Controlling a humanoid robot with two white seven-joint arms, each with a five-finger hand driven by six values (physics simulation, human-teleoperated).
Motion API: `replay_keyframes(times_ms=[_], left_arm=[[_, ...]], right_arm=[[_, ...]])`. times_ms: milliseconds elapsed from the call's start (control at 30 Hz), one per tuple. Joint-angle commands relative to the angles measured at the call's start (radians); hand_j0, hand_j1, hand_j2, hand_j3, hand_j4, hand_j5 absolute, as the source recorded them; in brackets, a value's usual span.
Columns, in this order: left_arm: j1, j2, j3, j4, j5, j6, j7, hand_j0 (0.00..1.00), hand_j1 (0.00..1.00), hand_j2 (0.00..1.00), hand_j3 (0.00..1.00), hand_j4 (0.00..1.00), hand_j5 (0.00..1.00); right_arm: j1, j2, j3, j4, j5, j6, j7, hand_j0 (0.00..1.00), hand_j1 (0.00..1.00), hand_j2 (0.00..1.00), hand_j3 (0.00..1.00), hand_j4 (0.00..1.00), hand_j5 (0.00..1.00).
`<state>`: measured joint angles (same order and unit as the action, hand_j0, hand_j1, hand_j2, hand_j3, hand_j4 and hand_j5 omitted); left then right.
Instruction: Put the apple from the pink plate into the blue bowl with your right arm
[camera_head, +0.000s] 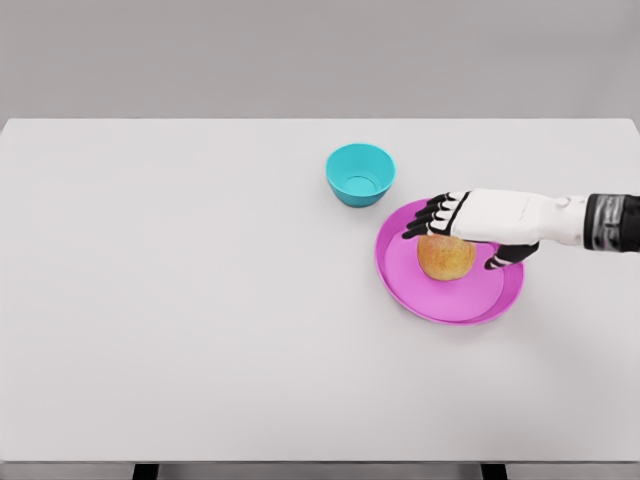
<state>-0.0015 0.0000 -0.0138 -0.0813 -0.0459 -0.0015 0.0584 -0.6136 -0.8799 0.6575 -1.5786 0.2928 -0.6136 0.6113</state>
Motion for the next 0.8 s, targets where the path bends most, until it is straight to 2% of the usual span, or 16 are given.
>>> replay_keyframes(times_ms=[0, 200, 400, 633, 767], left_arm=[[0.000, 0.000, 0.000, 0.000, 0.000, 0.000, 0.000, 1.00, 1.00, 1.00, 1.00, 1.00, 1.00], [0.000, 0.000, 0.000, 0.000, 0.000, 0.000, 0.000, 1.00, 1.00, 1.00, 1.00, 1.00, 1.00], [0.000, 0.000, 0.000, 0.000, 0.000, 0.000, 0.000, 1.00, 1.00, 1.00, 1.00, 1.00, 1.00], [0.000, 0.000, 0.000, 0.000, 0.000, 0.000, 0.000, 1.00, 1.00, 1.00, 1.00, 1.00, 1.00], [0.000, 0.000, 0.000, 0.000, 0.000, 0.000, 0.000, 1.00, 1.00, 1.00, 1.00, 1.00, 1.00]], right_arm=[[-0.002, 0.013, 0.005, 0.017, 0.000, 0.003, 0.000, 1.00, 1.00, 1.00, 1.00, 1.00, 1.00], [-0.009, 0.030, 0.010, 0.054, 0.014, 0.003, 0.000, 1.00, 1.00, 1.00, 1.00, 1.00, 1.00], [-0.043, 0.053, 0.074, 0.103, 0.022, 0.003, 0.000, 1.00, 1.00, 1.00, 1.00, 1.00, 1.00], [-0.043, 0.055, 0.082, 0.121, 0.023, 0.003, 0.000, 1.00, 1.00, 1.00, 1.00, 1.00, 1.00], [-0.066, 0.067, 0.102, 0.135, 0.023, 0.003, 0.000, 1.00, 1.00, 1.00, 1.00, 1.00, 1.00]])
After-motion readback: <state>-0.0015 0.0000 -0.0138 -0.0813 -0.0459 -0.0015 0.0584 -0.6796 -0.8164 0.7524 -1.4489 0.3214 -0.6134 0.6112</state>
